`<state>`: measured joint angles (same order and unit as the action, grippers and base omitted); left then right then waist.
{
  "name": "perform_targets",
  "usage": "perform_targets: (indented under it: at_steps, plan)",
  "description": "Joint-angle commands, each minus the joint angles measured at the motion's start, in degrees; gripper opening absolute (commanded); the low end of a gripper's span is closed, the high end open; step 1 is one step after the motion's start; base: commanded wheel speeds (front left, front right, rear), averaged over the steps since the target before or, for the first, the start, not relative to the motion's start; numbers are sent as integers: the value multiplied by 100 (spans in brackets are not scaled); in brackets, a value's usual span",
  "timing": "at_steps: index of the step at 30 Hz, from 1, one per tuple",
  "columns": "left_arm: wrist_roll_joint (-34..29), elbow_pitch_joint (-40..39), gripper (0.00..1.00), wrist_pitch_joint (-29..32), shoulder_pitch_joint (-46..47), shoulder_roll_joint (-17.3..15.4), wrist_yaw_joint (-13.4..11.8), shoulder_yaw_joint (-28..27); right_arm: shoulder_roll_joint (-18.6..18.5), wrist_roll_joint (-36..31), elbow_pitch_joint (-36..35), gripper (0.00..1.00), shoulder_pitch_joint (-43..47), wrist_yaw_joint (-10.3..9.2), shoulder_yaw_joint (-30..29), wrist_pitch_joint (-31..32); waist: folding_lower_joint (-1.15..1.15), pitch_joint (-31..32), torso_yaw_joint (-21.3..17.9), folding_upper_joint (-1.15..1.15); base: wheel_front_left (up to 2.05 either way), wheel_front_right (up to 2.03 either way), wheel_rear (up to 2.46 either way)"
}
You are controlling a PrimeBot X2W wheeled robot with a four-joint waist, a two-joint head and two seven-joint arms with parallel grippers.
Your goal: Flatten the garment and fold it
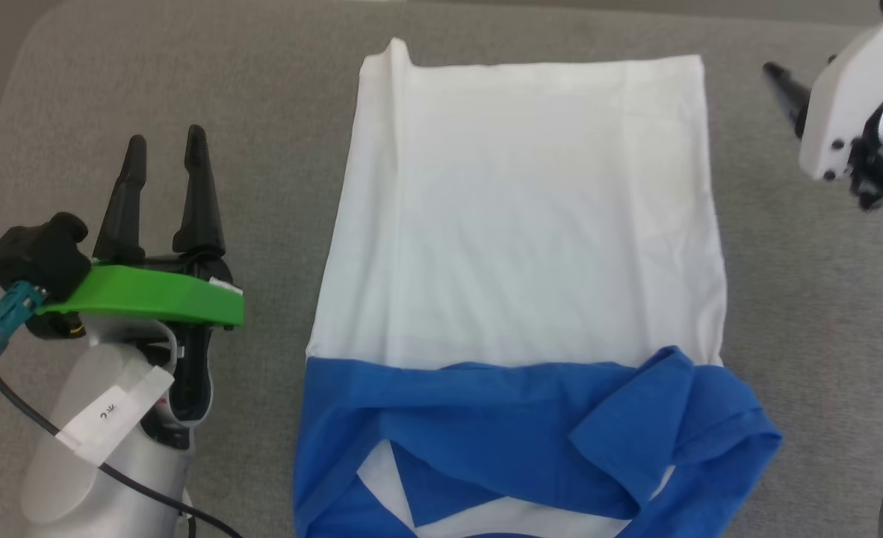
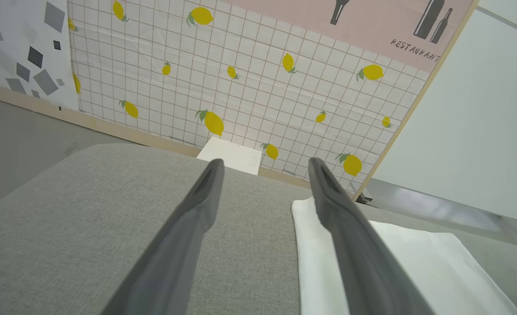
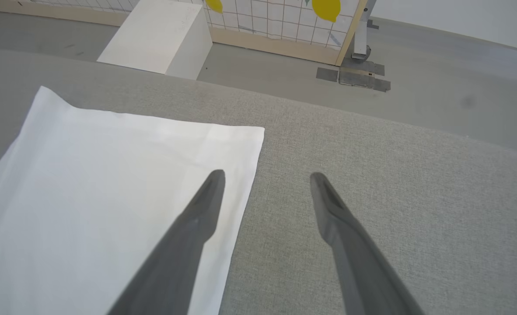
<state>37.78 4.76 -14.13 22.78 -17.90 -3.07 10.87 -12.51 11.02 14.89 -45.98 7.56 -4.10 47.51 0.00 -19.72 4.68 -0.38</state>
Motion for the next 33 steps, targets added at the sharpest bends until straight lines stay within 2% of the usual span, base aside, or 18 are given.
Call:
perform_targets:
  at_steps: [1,6,13,18,24,25,27,33]
  plan:
    - [-54,-27,100,-40,81,43,29,15,-39,-137,122,100,-239,-8,-13,148,0,-630,471,38,0,0,0]
    - [-139,-10,100,-65,280,221,141,89,-123,-725,616,100,-947,-8,-121,463,0,-1060,773,38,0,0,0]
    - [-224,156,100,-82,460,464,320,84,-212,-1376,1113,100,-1328,-8,-250,712,0,-1467,1069,38,0,0,0]
    - [-273,277,100,-84,495,564,399,22,-231,-1436,1277,100,-1338,-8,-35,780,0,-1552,1097,38,0,0,0]
    - [-328,439,100,-85,512,677,506,-31,-389,-1349,1469,100,-1207,-8,248,1294,0,-1550,1068,38,0,0,0]
    - [-334,462,100,-85,511,685,520,-33,-408,-1318,1481,64,-1190,-8,226,1402,0,-1543,1058,38,0,0,0]
    - [-357,510,100,-86,513,694,538,-51,-443,-1255,1418,0,-1167,-8,158,1566,0,-1516,1030,38,0,0,0]
    - [-378,627,100,-79,522,645,576,-58,-446,-1169,1059,0,-1107,-8,-298,1211,0,-1276,880,38,0,0,0]
